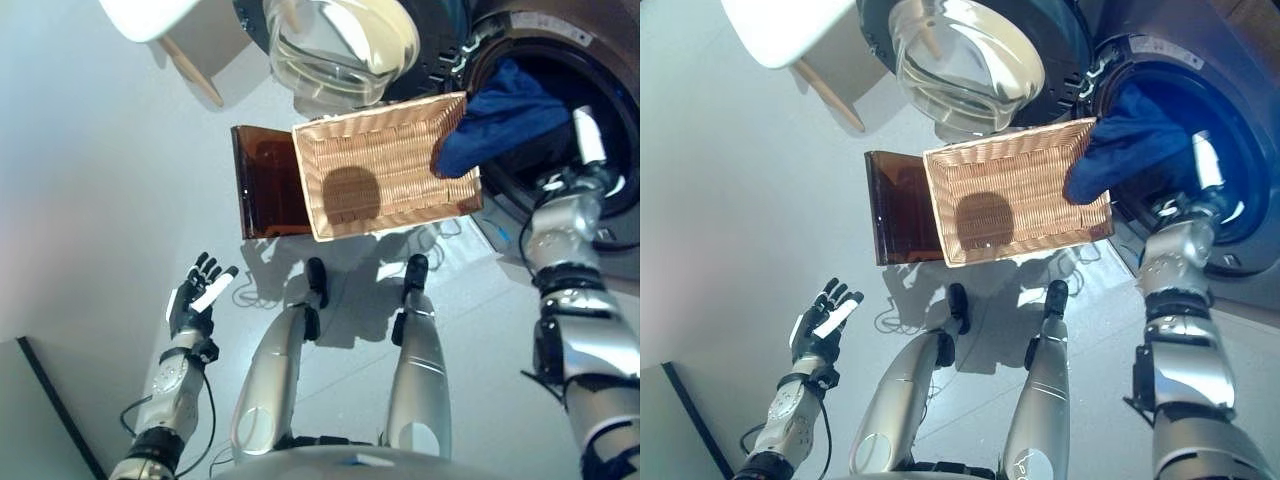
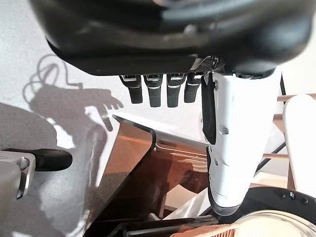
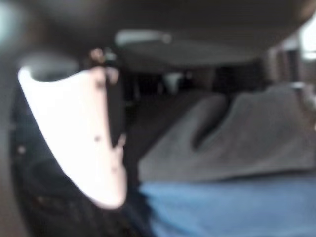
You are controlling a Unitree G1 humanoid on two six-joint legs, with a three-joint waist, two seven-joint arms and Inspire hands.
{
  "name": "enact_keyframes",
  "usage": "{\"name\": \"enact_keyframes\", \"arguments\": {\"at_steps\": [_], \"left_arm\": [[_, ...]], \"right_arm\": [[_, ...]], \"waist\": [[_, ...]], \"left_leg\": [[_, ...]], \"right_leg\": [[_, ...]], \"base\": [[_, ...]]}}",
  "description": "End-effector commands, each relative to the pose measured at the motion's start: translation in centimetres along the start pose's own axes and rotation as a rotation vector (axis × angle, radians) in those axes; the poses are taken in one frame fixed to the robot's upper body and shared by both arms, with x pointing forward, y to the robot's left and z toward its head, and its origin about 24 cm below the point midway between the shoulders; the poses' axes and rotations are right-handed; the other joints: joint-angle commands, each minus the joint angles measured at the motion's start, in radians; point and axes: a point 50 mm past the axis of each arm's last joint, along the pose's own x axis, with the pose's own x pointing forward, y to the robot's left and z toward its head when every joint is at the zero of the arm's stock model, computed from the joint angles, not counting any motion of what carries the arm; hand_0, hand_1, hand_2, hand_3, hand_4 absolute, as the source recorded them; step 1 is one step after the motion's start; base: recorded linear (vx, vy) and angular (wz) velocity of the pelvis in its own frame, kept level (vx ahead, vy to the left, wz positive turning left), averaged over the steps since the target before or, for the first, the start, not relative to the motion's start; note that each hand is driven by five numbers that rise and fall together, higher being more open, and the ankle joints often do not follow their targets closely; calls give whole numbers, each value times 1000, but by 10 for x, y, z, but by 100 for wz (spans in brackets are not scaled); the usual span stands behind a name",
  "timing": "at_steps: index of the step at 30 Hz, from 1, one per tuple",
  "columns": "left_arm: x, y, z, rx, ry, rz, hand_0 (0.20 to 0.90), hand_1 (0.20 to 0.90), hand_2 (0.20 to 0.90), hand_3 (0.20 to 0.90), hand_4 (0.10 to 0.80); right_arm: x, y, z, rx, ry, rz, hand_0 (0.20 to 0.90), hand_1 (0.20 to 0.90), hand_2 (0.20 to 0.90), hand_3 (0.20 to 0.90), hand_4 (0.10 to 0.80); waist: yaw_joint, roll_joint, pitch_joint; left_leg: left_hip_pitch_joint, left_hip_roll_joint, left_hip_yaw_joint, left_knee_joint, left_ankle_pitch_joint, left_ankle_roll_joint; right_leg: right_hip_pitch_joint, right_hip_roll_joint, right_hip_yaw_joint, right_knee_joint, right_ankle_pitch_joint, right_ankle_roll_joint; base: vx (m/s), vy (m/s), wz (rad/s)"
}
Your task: Pick up the clothes and place them into the washing machine
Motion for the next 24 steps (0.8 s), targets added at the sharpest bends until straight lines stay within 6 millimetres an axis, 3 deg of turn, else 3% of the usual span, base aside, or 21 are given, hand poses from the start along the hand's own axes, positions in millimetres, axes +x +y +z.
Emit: {"name": "enact_keyframes", "arguments": {"at_steps": [1, 13, 24], "left_arm": [[-18, 22, -13, 7, 41, 56, 900, 900, 900, 900, 800], [-18, 14, -18, 22, 78, 13, 900, 900, 900, 900, 800], [-20, 8, -28, 26, 126, -4, 900, 900, 900, 900, 800]], "right_arm": [[12, 14, 86, 104, -287, 41, 200, 200, 200, 200, 300], [18, 23, 141, 265, -333, -87, 200, 200, 200, 200, 300], [13, 17, 174, 476, -412, -186, 200, 200, 200, 200, 300]], "waist": [[25, 28, -116], [55, 82, -133], [64, 124, -160]], "left_leg": [[34, -18, -29, -202, 115, -95], [39, -28, -22, -216, 120, -98], [43, -40, -26, -233, 132, -101]], "right_leg": [[-17, 49, -36, 164, -148, -49], [-27, 38, -22, 175, -162, -45], [-37, 36, -13, 184, -170, -45]], "base": [[0, 0, 0], [1, -1, 1], [0, 0, 0]]}}
